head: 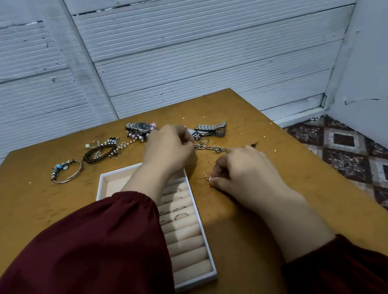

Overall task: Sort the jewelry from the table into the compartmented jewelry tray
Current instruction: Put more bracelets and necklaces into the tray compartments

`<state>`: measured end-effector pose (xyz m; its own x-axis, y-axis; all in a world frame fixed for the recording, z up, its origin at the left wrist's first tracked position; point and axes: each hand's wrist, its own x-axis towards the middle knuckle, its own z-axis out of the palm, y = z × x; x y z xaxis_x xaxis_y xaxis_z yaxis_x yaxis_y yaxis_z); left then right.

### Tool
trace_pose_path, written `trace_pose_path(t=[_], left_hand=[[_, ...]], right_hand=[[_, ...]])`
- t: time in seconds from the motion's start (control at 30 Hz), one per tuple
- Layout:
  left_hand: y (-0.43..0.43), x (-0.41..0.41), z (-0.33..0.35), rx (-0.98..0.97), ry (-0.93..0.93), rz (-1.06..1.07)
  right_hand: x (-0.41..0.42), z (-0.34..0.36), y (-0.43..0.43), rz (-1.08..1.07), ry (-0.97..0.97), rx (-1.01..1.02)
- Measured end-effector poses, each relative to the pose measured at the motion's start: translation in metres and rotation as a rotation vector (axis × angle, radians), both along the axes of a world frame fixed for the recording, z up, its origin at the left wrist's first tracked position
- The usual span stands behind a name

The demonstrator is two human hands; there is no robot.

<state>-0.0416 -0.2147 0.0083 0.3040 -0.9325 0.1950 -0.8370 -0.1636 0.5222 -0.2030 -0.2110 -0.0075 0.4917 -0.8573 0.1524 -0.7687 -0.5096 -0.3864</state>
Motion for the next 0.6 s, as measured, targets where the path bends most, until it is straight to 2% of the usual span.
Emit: trace_pose_path(t=[0.07,0.23,0.37,0.6], left_hand=[[-0.003,-0.002,-0.004,0.023,-0.019,-0.039],[-0.005,-0.014,-0.005,0.118,-0.245,-0.136],[-0.005,-0.023,-0.003,0.170,-0.315,-0.164],[-0.008,-0.031,-0.001,0.195,-0.397,-0.164]], right_hand=[[-0.006,-0.001,-0.004,-0.022,-0.051,0.043],[-0.022,-0.003,-0.017,-0.132,-0.206,0.111],[-0.027,-0.003,-0.020,-0.204,-0.355,0.096],[-0.027,-0.004,-0.022,-0.246,-0.441,0.118]])
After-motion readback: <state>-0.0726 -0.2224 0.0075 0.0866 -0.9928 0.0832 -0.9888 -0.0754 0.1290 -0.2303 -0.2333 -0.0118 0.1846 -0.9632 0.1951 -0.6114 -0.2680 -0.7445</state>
